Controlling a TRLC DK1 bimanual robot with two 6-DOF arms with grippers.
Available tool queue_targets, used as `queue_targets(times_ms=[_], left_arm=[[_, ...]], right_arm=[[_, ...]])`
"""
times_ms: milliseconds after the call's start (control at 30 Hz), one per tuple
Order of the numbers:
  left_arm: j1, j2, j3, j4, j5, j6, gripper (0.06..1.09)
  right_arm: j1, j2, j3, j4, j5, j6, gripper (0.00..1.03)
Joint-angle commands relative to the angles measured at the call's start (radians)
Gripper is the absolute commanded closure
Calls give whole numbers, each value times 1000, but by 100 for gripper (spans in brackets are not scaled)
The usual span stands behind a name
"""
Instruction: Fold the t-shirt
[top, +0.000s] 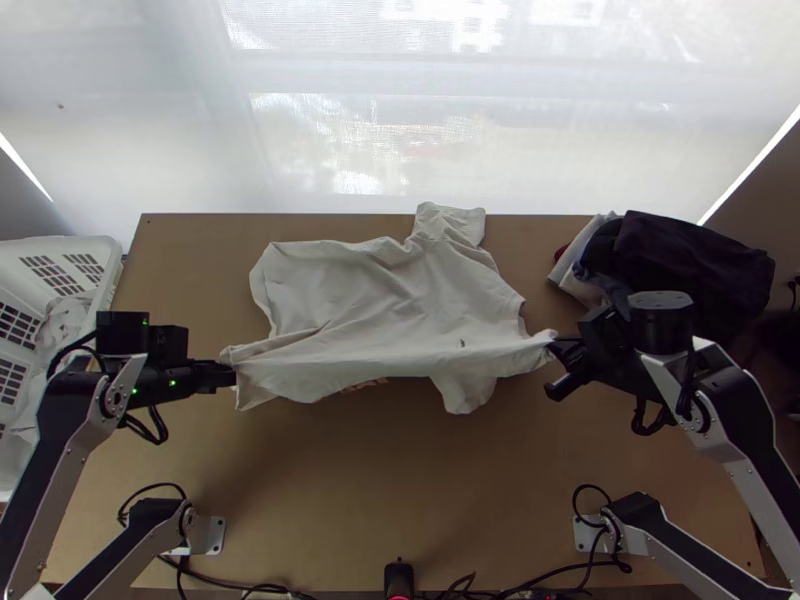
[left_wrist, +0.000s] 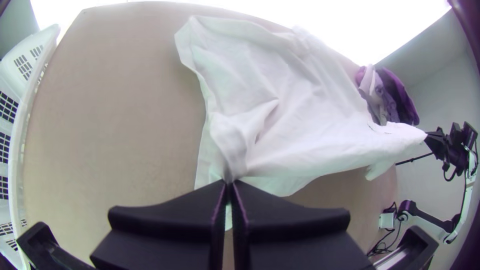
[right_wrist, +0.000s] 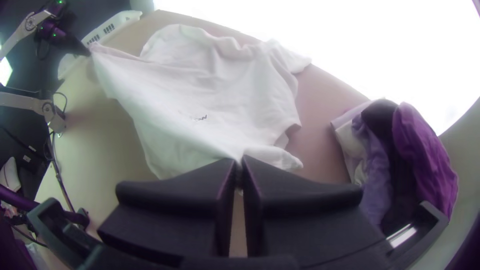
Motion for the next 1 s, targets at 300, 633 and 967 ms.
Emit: queue_targets(times_ms=[300, 633, 967], left_arm=[[23, -52, 293, -346, 157, 39, 105], [8, -119, 313, -507, 173, 108, 105], [37, 44, 108, -154, 174, 83, 105]], right_arm=[[90, -50, 211, -234, -21, 2, 100], [161, -66, 347, -432, -43, 13, 100], [134, -99, 135, -393, -41, -25, 100]])
